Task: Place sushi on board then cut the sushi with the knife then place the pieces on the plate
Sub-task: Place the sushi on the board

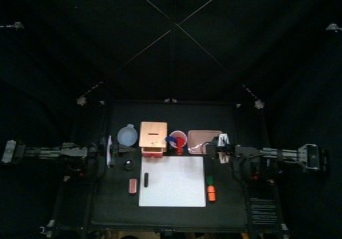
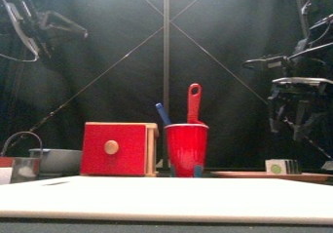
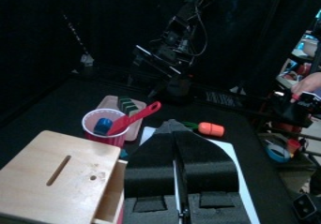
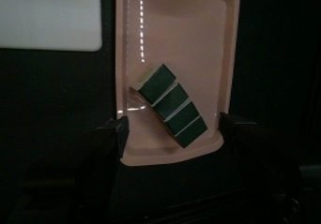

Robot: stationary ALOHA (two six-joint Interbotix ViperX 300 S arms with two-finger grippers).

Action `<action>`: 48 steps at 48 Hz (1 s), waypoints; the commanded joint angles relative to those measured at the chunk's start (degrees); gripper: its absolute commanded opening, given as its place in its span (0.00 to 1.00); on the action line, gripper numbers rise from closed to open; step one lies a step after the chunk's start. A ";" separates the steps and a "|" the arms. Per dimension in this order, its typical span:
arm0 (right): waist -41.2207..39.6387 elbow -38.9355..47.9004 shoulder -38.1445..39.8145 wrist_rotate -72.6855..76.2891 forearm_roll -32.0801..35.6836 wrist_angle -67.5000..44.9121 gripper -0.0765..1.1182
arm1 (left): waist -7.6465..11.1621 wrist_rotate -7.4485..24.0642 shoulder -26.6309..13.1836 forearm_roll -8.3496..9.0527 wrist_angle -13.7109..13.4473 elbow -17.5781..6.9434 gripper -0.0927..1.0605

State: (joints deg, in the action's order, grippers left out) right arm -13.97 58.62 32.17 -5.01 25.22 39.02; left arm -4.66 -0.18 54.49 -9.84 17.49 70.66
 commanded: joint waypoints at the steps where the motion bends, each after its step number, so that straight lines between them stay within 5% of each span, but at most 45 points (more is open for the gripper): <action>1: -0.18 -1.58 -2.20 -0.09 3.08 -0.62 0.93 | -0.26 0.09 -0.18 -0.35 0.79 -0.44 0.08; 27: -5.45 -1.67 -14.15 -0.35 10.81 -6.42 0.93 | -2.46 0.18 -0.26 -0.35 5.19 0.53 0.08; 48: -8.96 -2.90 -20.48 -0.26 8.09 -8.70 0.93 | -3.78 -0.09 -0.18 -0.35 5.71 1.58 0.08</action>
State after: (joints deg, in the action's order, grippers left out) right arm -22.32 57.22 11.78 -5.27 34.19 30.50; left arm -8.00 -0.18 54.49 -10.20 22.68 72.95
